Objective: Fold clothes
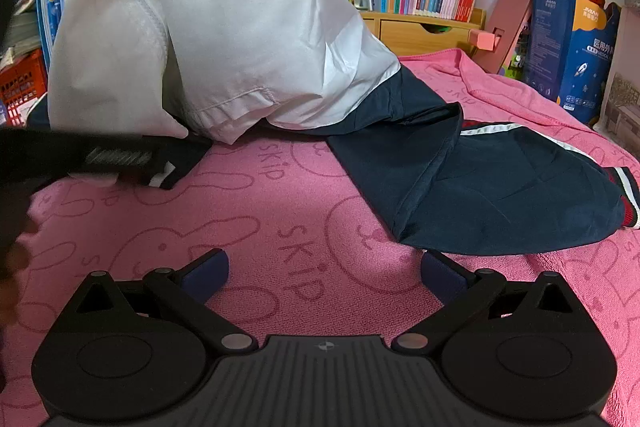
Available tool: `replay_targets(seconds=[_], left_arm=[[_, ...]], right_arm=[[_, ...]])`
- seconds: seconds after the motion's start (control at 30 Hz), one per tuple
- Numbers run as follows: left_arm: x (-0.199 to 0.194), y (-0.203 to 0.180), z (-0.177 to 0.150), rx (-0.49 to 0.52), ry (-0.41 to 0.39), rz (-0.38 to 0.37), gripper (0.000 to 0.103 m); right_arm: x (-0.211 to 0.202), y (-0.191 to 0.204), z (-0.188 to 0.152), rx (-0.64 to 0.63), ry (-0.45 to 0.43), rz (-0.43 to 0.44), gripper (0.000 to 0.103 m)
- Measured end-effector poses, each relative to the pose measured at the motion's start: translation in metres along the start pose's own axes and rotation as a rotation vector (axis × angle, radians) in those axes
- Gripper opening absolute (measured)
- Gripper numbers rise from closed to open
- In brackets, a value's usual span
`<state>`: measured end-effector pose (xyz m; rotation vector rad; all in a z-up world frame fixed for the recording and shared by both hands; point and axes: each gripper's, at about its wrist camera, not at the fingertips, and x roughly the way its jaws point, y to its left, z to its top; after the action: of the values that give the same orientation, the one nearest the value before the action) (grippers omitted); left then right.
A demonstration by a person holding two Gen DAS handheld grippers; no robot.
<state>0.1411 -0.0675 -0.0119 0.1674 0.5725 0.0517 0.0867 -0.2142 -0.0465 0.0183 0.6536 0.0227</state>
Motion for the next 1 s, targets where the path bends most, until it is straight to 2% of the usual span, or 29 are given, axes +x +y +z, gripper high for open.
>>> replay_targets(seconds=[0.03,0.07,0.1,0.2,0.23,0.37,0.47,0.53,0.57,0.63,0.7,0.73,0.8,0.9,0.93,1.0], left_arm=[[0.003,0.000,0.003,-0.016,-0.006,-0.008,0.103],[0.002,0.004,0.007,-0.037,-0.015,-0.023,0.090],[0.000,0.007,0.011,-0.059,-0.024,-0.038,0.059],[-0.008,0.024,0.026,-0.141,-0.048,-0.082,0.024],[-0.014,0.033,0.032,-0.172,-0.070,-0.085,0.020],[-0.048,0.072,0.054,-0.255,-0.200,-0.051,0.017],[-0.081,0.102,0.067,-0.289,-0.289,-0.070,0.017],[-0.104,0.115,0.067,-0.270,-0.340,-0.094,0.017],[-0.114,0.119,0.064,-0.248,-0.383,-0.067,0.019],[-0.122,0.120,0.060,-0.186,-0.441,-0.021,0.031],[-0.119,0.114,0.048,-0.132,-0.415,-0.008,0.054],[-0.117,0.111,0.041,-0.107,-0.401,-0.004,0.058],[-0.107,0.107,0.021,-0.092,-0.337,-0.044,0.073],[-0.097,0.101,-0.012,-0.069,-0.258,-0.078,0.081],[-0.095,0.099,-0.022,-0.060,-0.239,-0.082,0.083],[-0.083,0.092,-0.022,-0.050,-0.233,-0.065,0.097]], right_arm=[[0.000,0.000,0.000,0.001,0.000,0.000,0.103],[0.000,0.000,0.000,0.002,-0.001,0.000,0.103],[0.001,0.000,0.001,0.002,-0.001,0.000,0.103],[0.001,0.000,0.000,0.004,-0.001,0.001,0.103],[0.002,-0.001,0.000,0.004,-0.002,0.001,0.103],[0.002,-0.001,0.000,0.006,-0.005,0.003,0.103],[0.000,-0.002,0.000,0.017,-0.012,0.017,0.103],[-0.001,-0.005,0.000,0.033,-0.022,0.037,0.103],[-0.002,-0.007,0.000,0.041,-0.027,0.047,0.103],[-0.003,-0.010,0.000,0.057,-0.037,0.067,0.103],[-0.005,-0.013,0.000,0.073,-0.051,0.098,0.103],[-0.008,-0.014,0.002,0.069,-0.071,0.151,0.103],[-0.012,-0.004,0.010,-0.014,-0.118,0.218,0.103],[-0.004,0.021,0.032,-0.217,-0.218,0.159,0.103],[0.007,0.023,0.043,-0.239,-0.207,0.146,0.103],[0.034,0.021,0.067,-0.225,-0.153,0.187,0.101]])
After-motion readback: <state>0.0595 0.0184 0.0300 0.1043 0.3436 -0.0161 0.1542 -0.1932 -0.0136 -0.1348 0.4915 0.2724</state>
